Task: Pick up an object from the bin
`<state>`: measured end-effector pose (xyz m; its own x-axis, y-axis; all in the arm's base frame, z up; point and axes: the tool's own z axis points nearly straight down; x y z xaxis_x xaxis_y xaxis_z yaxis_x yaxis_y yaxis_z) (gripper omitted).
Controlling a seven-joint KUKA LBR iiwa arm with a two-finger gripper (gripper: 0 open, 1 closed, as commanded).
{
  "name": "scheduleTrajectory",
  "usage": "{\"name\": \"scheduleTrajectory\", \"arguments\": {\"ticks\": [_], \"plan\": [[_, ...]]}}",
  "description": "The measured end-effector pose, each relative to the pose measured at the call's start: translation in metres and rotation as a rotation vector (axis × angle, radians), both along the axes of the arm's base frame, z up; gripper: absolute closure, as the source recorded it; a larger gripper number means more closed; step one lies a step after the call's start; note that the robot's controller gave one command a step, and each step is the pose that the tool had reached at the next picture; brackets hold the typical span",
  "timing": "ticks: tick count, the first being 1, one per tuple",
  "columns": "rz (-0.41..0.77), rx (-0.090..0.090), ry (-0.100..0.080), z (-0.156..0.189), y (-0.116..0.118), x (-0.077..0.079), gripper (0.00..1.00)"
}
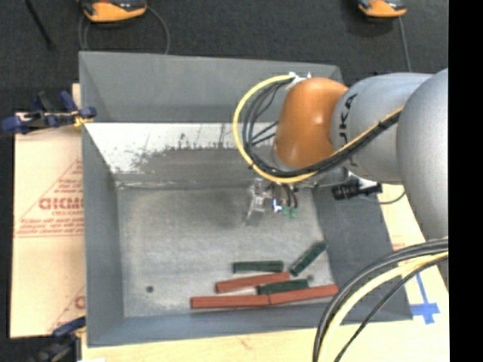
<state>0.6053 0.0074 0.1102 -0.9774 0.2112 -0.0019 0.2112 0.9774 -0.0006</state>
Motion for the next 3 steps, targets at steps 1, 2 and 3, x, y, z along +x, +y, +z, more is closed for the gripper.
{"name": "scheduleTrajectory", "arguments": {"ticks": [1, 2, 3], "plan": [[0.001, 0.001, -0.001, 0.0, 0.001, 0.0, 0.0], [-0.153, 0.002, 0.002, -0.041, -0.014, -0.073, 0.0], [-0.076, -0.001, 0.001, -0.04, -0.042, -0.128, 0.0]]}}
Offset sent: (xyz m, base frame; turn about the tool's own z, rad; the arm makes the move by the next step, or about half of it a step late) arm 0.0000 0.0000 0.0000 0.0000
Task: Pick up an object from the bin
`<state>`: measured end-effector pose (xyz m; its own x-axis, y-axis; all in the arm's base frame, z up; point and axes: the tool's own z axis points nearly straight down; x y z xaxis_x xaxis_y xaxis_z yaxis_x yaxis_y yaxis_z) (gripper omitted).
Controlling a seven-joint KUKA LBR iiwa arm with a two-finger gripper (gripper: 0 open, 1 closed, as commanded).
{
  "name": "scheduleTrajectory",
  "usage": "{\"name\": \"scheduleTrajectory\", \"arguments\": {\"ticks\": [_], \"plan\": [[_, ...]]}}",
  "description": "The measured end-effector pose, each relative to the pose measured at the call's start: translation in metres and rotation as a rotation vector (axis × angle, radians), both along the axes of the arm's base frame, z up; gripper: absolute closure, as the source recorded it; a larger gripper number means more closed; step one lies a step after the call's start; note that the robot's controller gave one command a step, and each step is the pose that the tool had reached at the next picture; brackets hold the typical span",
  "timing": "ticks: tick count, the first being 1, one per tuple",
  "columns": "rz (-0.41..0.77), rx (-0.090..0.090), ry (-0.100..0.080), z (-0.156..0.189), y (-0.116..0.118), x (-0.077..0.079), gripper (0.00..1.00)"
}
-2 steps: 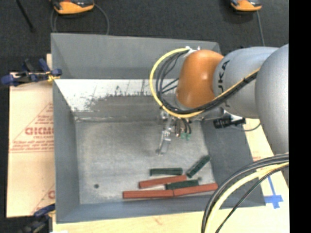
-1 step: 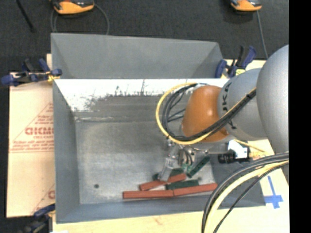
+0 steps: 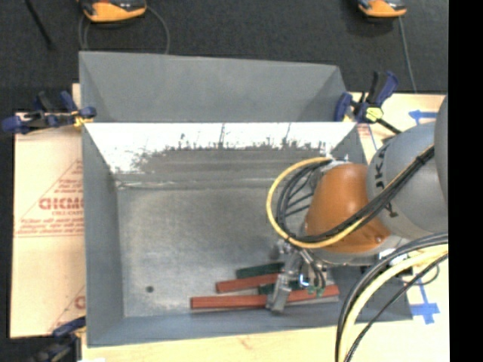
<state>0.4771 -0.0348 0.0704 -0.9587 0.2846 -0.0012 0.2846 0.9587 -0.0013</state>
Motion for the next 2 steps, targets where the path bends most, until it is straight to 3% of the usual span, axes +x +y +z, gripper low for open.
{"name": "scheduleTrajectory", "arguments": {"ticks": [1, 2], "plan": [[0.001, 0.002, 0.002, 0.003, 0.001, 0.001, 1.0], [-0.041, 0.001, -0.011, 0.192, 0.008, 0.008, 1.0]]}}
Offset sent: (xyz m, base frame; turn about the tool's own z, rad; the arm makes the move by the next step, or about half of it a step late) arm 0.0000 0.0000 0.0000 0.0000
